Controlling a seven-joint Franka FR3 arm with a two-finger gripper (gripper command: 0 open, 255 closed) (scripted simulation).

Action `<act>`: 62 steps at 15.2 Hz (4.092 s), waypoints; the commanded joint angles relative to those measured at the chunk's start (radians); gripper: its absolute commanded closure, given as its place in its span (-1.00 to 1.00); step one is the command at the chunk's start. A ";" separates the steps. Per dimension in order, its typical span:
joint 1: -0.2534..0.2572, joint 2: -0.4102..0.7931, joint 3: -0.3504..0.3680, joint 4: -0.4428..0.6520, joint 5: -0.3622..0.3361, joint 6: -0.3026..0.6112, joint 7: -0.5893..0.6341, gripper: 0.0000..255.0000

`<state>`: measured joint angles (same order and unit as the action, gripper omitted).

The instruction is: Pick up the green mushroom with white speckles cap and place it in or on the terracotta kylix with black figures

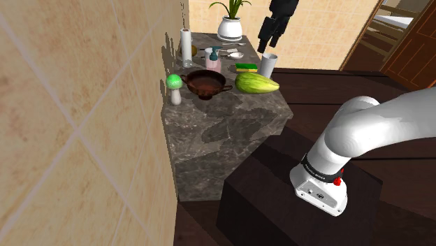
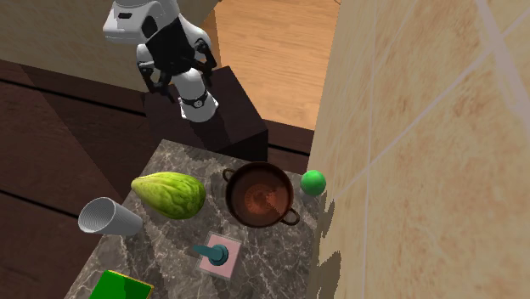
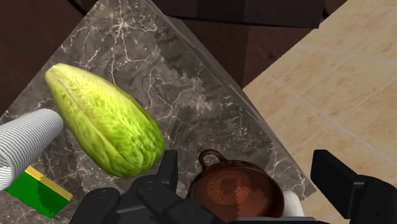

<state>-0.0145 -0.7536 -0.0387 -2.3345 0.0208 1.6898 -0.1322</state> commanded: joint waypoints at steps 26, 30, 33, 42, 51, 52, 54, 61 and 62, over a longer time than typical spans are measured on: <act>0.118 0.758 0.138 0.276 0.300 0.581 0.239 -1.00; 0.129 0.844 0.148 0.327 0.317 0.627 0.252 -1.00; 0.134 0.870 0.153 0.321 0.320 0.660 0.250 -1.00; 0.139 0.893 0.157 0.317 0.323 0.689 0.248 -1.00; 0.139 0.888 0.158 0.308 0.325 0.693 0.247 1.00; 0.139 0.890 0.158 0.308 0.325 0.694 0.247 1.00; 0.138 0.893 0.157 0.317 0.323 0.689 0.248 1.00; 0.137 0.856 0.153 0.365 0.304 0.605 0.278 1.00; 0.136 0.851 0.152 0.373 0.301 0.593 0.282 1.00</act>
<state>0.1227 0.0996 0.1145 -1.9748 0.3257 2.2985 0.1453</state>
